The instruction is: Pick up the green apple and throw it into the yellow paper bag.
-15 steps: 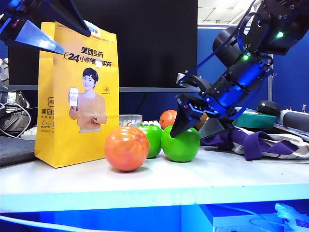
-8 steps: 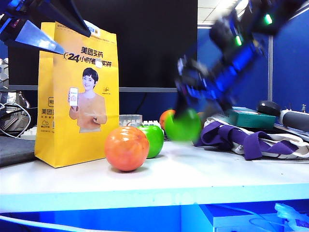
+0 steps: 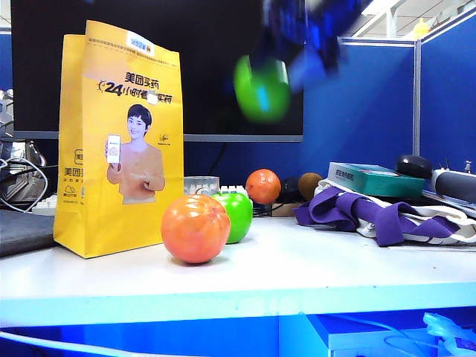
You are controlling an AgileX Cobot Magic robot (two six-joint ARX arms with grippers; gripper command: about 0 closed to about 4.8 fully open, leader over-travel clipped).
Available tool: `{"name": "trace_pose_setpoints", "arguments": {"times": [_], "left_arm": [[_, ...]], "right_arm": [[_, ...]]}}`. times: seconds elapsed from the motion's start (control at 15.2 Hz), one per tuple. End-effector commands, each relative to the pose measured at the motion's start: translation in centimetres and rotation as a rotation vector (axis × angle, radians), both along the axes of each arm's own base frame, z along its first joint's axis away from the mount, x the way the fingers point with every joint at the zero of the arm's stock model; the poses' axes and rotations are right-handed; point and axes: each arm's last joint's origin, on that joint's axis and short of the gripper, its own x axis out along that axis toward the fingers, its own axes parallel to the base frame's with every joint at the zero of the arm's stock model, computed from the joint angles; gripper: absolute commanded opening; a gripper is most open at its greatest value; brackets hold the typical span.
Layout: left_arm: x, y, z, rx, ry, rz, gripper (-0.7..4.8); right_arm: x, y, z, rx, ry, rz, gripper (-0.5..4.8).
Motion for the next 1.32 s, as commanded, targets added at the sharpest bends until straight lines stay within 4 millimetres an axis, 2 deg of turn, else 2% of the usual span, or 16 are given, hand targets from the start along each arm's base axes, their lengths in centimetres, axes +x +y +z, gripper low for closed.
{"name": "trace_pose_setpoints", "arguments": {"times": [0.07, 0.26, 0.46, 0.59, 0.66, 0.73, 0.99, 1.12, 1.32], "left_arm": [[-0.8, 0.8, 1.7, 0.129, -0.028, 0.158, 4.79], [-1.1, 1.3, 1.9, 0.229, -0.012, 0.258, 4.79], [-1.1, 1.4, 1.8, 0.264, -0.02, 0.284, 4.79], [-1.1, 1.5, 1.8, 0.274, -0.019, 0.3, 4.79], [-1.1, 1.5, 1.8, 0.273, -0.018, 0.298, 4.79], [-1.1, 1.5, 1.8, 0.274, -0.016, 0.298, 4.79], [-1.2, 1.5, 1.7, 0.276, -0.006, 0.298, 4.79], [-1.2, 1.5, 1.7, 0.276, -0.006, 0.298, 4.79], [-1.1, 1.5, 1.7, 0.279, -0.008, 0.297, 4.79]], "right_arm": [[-1.1, 0.1, 4.1, 0.056, -0.049, 0.071, 2.02], [-2.6, 0.7, 8.3, 0.203, -0.089, 0.215, 2.02], [-3.8, 2.8, 9.7, 0.263, -0.137, 0.33, 2.02], [-3.7, 4.6, 9.5, 0.302, -0.145, 0.38, 2.03], [-3.1, 5.2, 9.3, 0.336, -0.135, 0.397, 2.2], [-2.3, 6.3, 8.8, 0.374, -0.119, 0.424, 2.34], [2.1, 9.4, 6.8, 0.42, -0.065, 0.425, 2.33], [2.5, 10.8, 6.4, 0.434, -0.047, 0.45, 2.33], [1.8, 12.4, 5.9, 0.42, -0.05, 0.481, 2.33]]}}
